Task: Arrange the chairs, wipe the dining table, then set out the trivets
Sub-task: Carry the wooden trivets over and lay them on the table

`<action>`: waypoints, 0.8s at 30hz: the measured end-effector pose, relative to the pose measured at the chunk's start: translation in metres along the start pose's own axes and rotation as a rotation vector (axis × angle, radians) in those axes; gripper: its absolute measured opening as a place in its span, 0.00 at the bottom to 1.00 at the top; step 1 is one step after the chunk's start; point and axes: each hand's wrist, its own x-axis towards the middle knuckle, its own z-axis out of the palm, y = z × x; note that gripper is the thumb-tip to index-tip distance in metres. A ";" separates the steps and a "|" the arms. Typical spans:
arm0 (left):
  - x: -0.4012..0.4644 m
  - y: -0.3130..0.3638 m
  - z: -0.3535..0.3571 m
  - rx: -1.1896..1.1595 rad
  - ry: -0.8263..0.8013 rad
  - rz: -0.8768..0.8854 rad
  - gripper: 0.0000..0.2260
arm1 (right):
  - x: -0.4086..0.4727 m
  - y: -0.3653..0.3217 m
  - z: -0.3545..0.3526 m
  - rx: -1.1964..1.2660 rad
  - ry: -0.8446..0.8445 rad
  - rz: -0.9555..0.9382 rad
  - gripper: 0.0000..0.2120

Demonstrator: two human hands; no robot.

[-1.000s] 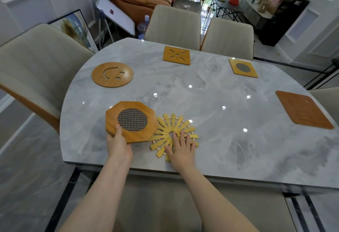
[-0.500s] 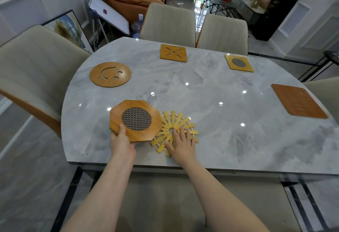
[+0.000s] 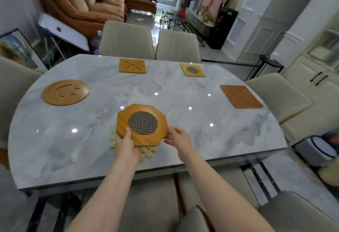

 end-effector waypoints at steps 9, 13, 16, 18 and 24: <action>-0.062 -0.100 0.096 0.094 -0.135 -0.026 0.15 | -0.020 -0.018 -0.153 0.108 0.128 0.036 0.14; -0.097 -0.166 0.139 0.061 -0.192 -0.075 0.14 | -0.022 -0.017 -0.242 0.129 0.141 0.062 0.16; -0.115 -0.210 0.165 0.035 -0.186 -0.101 0.14 | -0.025 -0.015 -0.298 0.143 0.127 0.059 0.18; -0.125 -0.241 0.183 0.025 -0.163 -0.126 0.14 | -0.027 -0.016 -0.334 0.143 0.103 0.067 0.18; -0.117 -0.285 0.206 0.120 -0.098 -0.130 0.21 | -0.012 -0.018 -0.381 0.216 0.085 0.105 0.19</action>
